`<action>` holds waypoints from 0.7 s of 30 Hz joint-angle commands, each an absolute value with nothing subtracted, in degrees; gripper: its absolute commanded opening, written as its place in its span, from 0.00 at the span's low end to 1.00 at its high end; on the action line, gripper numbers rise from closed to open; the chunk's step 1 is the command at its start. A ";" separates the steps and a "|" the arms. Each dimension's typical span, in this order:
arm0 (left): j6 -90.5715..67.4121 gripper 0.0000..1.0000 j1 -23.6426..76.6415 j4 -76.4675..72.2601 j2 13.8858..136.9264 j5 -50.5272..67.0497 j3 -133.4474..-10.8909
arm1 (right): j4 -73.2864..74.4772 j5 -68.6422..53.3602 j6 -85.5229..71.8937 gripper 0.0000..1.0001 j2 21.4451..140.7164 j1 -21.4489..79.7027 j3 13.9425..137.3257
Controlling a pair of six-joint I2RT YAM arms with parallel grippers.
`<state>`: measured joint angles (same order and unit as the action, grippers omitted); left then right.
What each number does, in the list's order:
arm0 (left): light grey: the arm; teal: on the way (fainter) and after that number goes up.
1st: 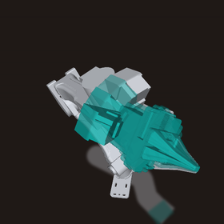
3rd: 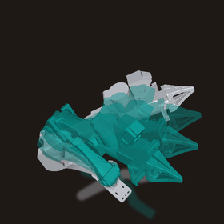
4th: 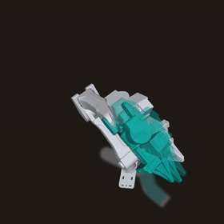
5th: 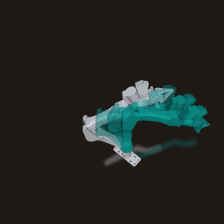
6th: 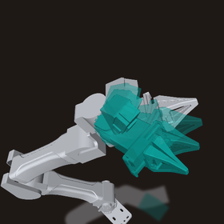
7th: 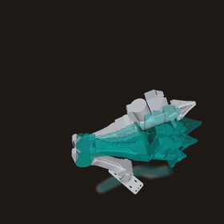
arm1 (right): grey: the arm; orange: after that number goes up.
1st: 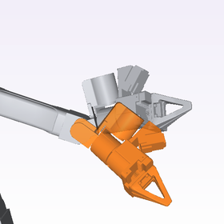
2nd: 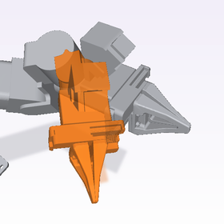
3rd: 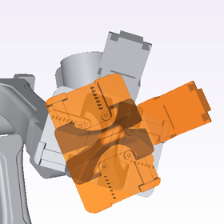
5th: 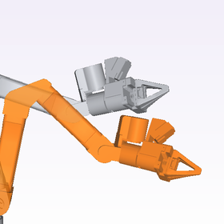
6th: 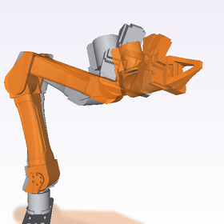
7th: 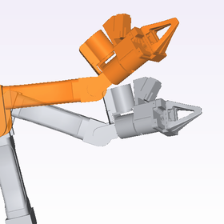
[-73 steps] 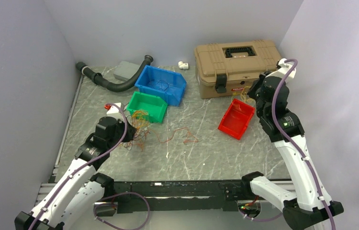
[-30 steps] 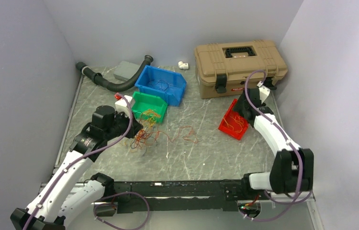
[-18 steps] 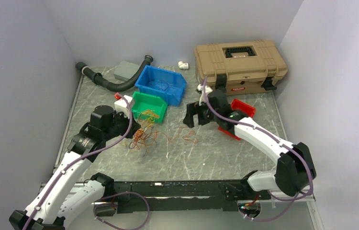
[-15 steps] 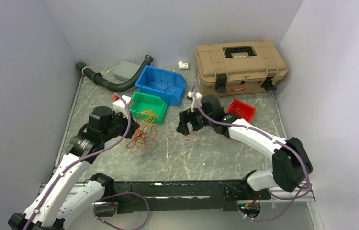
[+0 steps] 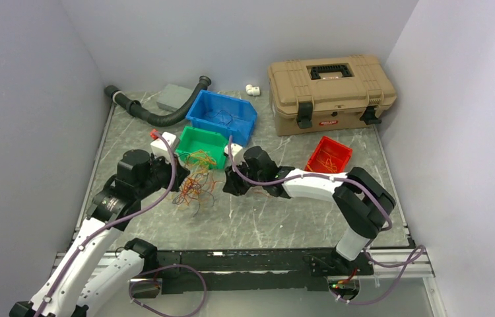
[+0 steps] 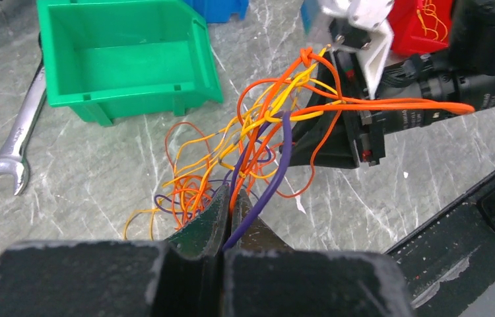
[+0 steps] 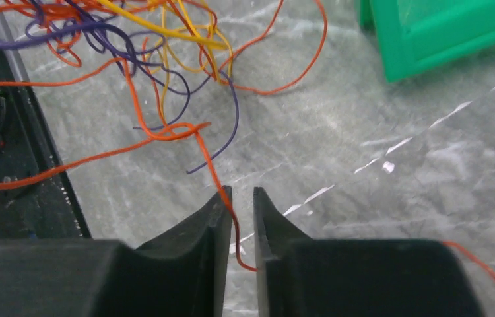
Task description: Untangle the cables
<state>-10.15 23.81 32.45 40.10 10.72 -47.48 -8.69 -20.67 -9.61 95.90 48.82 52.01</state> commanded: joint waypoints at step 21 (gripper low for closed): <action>-11.35 0.94 23.70 34.52 43.16 9.50 -50.21 | 14.26 -2.77 -13.48 0.00 71.16 48.18 92.42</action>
<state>-13.39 23.79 37.54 46.65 4.95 -47.48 7.53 -1.78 -13.10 70.06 48.21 86.24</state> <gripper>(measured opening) 0.918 0.010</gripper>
